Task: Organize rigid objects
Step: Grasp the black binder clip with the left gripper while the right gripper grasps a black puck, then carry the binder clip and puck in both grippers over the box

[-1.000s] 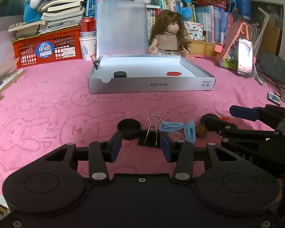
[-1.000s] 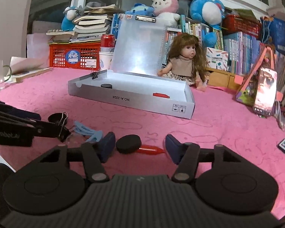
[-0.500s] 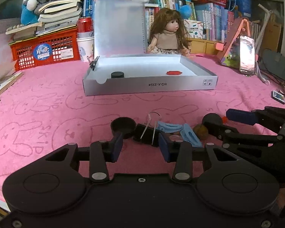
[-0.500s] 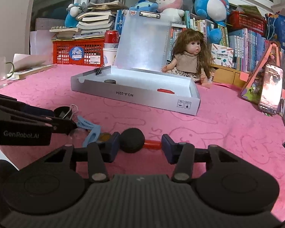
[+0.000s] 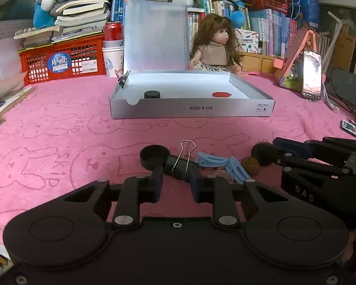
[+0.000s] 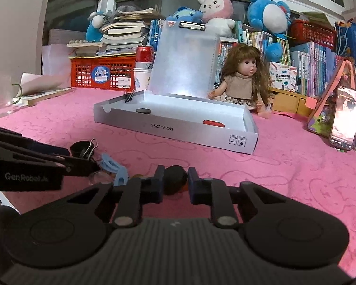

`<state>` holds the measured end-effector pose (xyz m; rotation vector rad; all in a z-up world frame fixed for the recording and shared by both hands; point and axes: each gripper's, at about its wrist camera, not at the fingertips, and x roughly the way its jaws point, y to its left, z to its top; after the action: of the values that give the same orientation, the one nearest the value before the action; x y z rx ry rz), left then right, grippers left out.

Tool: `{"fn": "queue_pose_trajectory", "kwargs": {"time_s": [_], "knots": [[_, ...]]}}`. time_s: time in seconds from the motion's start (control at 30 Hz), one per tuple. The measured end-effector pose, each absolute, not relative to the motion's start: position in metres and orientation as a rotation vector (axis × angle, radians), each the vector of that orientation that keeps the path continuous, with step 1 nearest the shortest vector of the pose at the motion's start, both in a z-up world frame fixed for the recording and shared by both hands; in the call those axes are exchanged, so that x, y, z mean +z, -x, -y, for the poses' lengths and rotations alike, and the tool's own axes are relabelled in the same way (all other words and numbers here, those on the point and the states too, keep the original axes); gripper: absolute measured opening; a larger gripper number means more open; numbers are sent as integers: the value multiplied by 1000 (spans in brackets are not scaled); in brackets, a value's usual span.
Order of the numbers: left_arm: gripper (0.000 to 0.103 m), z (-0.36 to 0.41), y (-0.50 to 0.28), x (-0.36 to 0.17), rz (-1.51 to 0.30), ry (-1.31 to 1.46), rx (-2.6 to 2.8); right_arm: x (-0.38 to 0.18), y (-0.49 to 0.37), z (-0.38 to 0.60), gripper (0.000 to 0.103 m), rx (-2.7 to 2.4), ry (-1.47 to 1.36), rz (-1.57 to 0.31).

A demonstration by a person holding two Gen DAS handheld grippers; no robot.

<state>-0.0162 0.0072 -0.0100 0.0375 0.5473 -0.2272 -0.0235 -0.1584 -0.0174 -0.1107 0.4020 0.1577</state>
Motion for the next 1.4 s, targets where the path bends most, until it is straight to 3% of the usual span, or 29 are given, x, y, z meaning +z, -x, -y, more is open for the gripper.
{"fn": "queue_pose_trajectory", "kwargs": {"time_s": [0.3, 0.37, 0.47, 0.77, 0.97, 1.07, 1.1, 1.17, 1.4], "knots": [[24, -9, 19, -12, -537, -58, -213, -18, 29, 158, 29, 193, 161, -391], [24, -9, 19, -11, -532, -63, -222, -20, 28, 156, 48, 197, 177, -396], [30, -7, 22, -12, -517, -110, -252, -22, 32, 154, 54, 205, 242, -390], [41, 5, 18, -22, -451, -224, -281, -24, 31, 154, 54, 222, 282, -393], [41, 4, 12, -26, -444, -227, -289, -25, 22, 155, 56, 228, 278, -399], [30, 0, 10, -25, -460, -188, -306, -25, 21, 156, 56, 229, 264, -400], [30, -1, 10, -25, -463, -178, -302, -25, 21, 156, 54, 229, 259, -400], [30, -1, 11, -24, -465, -174, -295, -24, 22, 155, 38, 227, 254, -398], [30, -8, 7, -13, -490, -109, -280, -16, 20, 164, 37, 205, 184, -390]]}}
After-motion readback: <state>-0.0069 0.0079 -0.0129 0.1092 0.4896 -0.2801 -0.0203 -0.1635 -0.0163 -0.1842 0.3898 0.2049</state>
